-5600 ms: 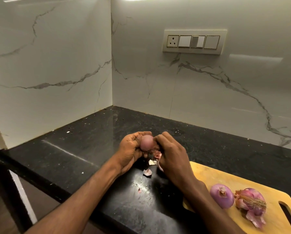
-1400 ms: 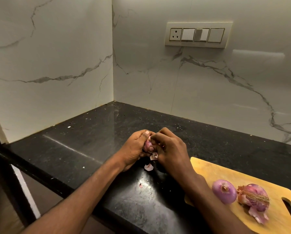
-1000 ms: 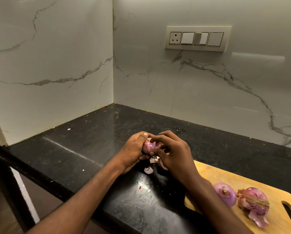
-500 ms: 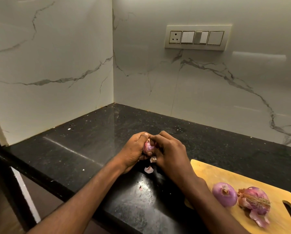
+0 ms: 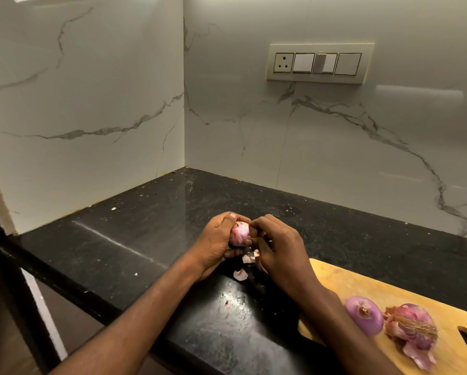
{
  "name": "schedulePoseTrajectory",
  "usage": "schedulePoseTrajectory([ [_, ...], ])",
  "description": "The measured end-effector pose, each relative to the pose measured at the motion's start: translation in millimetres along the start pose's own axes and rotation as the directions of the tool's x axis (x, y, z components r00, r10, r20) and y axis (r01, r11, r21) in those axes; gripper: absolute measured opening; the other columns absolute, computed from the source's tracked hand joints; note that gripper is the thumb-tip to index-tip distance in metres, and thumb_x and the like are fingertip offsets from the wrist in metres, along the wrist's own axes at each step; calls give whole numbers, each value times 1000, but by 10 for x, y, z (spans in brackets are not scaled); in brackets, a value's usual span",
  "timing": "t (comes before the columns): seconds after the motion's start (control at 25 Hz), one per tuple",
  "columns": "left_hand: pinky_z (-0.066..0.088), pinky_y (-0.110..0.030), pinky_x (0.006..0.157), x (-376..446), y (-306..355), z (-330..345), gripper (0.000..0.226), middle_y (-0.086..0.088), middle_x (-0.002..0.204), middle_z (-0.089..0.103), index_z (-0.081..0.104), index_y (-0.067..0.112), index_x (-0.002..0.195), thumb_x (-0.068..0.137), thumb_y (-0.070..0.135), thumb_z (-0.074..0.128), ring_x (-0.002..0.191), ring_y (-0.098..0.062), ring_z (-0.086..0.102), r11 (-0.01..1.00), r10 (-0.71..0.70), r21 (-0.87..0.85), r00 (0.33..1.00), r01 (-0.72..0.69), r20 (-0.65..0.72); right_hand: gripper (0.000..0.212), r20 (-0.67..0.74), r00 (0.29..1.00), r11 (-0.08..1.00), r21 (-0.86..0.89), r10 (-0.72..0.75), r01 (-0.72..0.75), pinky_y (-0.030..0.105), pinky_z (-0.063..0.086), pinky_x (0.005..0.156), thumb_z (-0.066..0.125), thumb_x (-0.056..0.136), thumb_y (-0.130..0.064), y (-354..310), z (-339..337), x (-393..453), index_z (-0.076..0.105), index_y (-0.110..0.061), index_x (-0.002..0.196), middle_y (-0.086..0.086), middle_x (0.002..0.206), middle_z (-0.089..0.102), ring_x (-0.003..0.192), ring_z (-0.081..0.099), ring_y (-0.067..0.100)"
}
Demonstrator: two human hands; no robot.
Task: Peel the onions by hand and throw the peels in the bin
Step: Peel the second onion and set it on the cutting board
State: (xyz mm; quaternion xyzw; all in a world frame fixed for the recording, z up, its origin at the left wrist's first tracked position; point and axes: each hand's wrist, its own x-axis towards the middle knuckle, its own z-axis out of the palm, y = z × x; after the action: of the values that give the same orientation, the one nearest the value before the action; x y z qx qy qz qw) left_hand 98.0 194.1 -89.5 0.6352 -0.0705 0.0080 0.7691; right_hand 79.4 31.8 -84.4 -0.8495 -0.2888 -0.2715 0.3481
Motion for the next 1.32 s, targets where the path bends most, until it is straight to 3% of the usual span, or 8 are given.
schedulePoseTrajectory([
  [0.16,47,-28,51,22,-7,-14,36,-14,85,71,66,2,108,113,23,37,67,-19,67,1000,-15,-9,999,14,-29,30,-9,999,999,35,42,-41,20,52,72,70,91,-1,-10,-7,4,62,-26,105,-13,100,65,90,63,3],
  [0.28,42,-22,41,7,6,-22,34,-19,86,69,64,2,106,112,23,37,60,-18,61,1000,-12,-15,1000,12,0,35,20,1000,999,29,23,-24,14,52,78,77,90,-9,-15,-26,1,67,-25,119,-16,110,61,95,64,2],
  [0.48,41,-19,41,-28,23,-27,33,-15,84,69,64,6,106,112,26,38,52,-13,54,999,-15,50,1000,14,18,45,36,999,999,-29,-37,38,28,58,75,82,84,-11,-43,-38,8,72,-29,124,-19,107,60,89,65,5],
  [0.56,44,-20,44,-26,17,-21,32,-13,83,69,65,8,102,111,26,40,53,-12,53,998,-13,69,1000,11,20,44,49,998,997,-69,-41,45,27,56,74,79,86,-13,-94,-24,11,70,-29,126,-18,104,58,86,62,5],
  [0.72,45,-23,46,-19,-3,0,32,-5,75,67,64,14,92,111,25,40,52,-10,52,996,-5,88,1000,4,4,39,91,996,991,-129,-15,27,19,46,69,71,89,-11,-140,1,20,66,-30,122,-17,99,55,84,55,7],
  [1.04,42,-23,46,-4,-16,7,32,-3,71,63,62,15,91,110,25,39,50,-9,52,994,-8,113,1000,9,-5,28,82,997,992,-121,-15,25,30,50,65,68,92,-12,-111,52,17,64,-27,115,-12,97,56,79,56,13],
  [1.2,42,-20,40,0,7,14,31,-8,72,63,64,5,98,109,19,39,49,-10,55,998,-31,59,998,34,-61,22,53,998,992,-121,-32,38,29,41,58,63,92,-8,-136,84,2,55,-28,96,-11,88,49,70,48,13],
  [1.32,46,-22,41,4,-4,15,33,-10,77,65,66,3,100,109,20,40,53,-11,61,999,-26,27,996,28,-83,15,2,1000,999,-44,7,-7,40,51,64,62,95,-9,-96,69,-14,58,-24,94,-12,89,55,76,55,14],
])
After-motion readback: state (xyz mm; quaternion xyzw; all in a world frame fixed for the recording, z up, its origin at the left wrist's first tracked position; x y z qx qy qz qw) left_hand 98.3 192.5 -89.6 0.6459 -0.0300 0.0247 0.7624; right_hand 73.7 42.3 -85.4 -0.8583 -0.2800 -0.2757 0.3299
